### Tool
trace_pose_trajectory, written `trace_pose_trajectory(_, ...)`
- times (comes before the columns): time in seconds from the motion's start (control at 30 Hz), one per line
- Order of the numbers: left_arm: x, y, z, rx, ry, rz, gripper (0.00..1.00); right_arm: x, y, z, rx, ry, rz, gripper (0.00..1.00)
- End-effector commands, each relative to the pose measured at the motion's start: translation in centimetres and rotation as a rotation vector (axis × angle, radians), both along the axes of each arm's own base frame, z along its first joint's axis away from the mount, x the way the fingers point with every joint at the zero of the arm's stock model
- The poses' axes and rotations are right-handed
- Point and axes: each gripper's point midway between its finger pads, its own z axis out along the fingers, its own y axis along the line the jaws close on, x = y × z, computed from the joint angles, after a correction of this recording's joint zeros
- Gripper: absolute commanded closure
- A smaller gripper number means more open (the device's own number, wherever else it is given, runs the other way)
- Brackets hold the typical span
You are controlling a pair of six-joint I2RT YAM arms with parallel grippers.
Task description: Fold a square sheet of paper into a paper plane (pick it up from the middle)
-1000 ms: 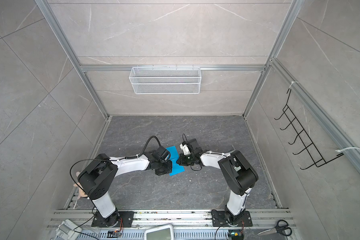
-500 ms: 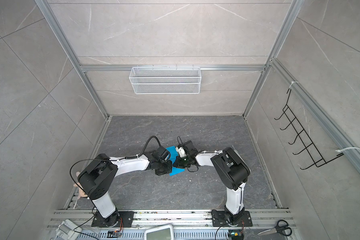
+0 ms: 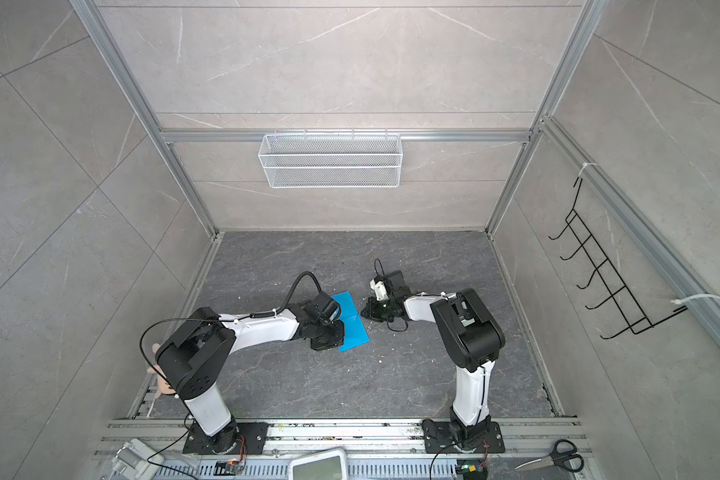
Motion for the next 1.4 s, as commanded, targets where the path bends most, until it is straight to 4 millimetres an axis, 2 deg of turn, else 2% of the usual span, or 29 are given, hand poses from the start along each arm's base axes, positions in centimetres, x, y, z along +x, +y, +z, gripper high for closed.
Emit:
trace_pose_trajectory(0.0, -2.8, 2.3, -2.7, 0.118, 0.106, -0.018, 1.0, -0.1, 0.1, 2.7, 0.005, -0.077, 0.018, 0.94)
trace_pose_trajectory(0.1, -2.6, 2.1, -2.7, 0.117, 0.105, -0.022, 1.0, -1.6, 1.7, 3.4, 0.035, -0.078, 0.081, 0.93)
trace_pose_trajectory(0.2, -2.6, 2.1, -2.7, 0.121, 0.104, -0.026, 1.0, -3.0, 3.5, 2.5, 0.049, -0.046, 0.121, 0.93)
trace_pose_trajectory(0.37, -2.6, 2.2, -2.7, 0.125, 0.105, -0.028, 1.0, -3.2, 4.8, 1.1, 0.083, -0.002, 0.115, 0.93)
trace_pose_trajectory(0.5, -2.7, 2.3, -2.8, 0.13, 0.107, -0.031, 1.0, -2.1, 3.7, 0.0, 0.027, -0.015, 0.059, 0.94)
trace_pose_trajectory(0.73, -2.7, 2.4, -3.0, 0.135, 0.106, -0.038, 1.0, -0.2, 0.3, -1.8, -0.052, 0.01, -0.063, 0.95)
trace_pose_trajectory(0.83, -2.7, 2.4, -3.0, 0.14, 0.101, -0.057, 1.0, 0.6, -1.6, -1.5, -0.091, -0.004, -0.12, 0.95)
trace_pose_trajectory(0.93, -2.4, 2.7, -2.8, 0.171, 0.08, -0.097, 1.0, 1.2, -2.1, 0.6, -0.085, -0.063, -0.125, 0.95)
trace_pose_trajectory(1.07, -1.5, 2.3, -2.0, 0.179, 0.031, -0.173, 1.0, 0.4, -1.0, 3.7, -0.011, -0.119, -0.071, 0.94)
trace_pose_trajectory(1.13, -1.2, 2.0, -1.7, 0.172, 0.02, -0.195, 1.0, -0.6, -0.3, 4.3, 0.026, -0.118, -0.03, 0.94)
trace_pose_trajectory(1.27, -1.1, 1.7, -1.6, 0.165, 0.022, -0.203, 1.0, -3.3, 2.2, 3.8, 0.091, -0.042, 0.07, 0.94)
trace_pose_trajectory(1.37, -1.0, 1.7, -1.6, 0.163, 0.023, -0.193, 1.0, -4.2, 3.2, 2.8, 0.12, 0.017, 0.078, 0.94)
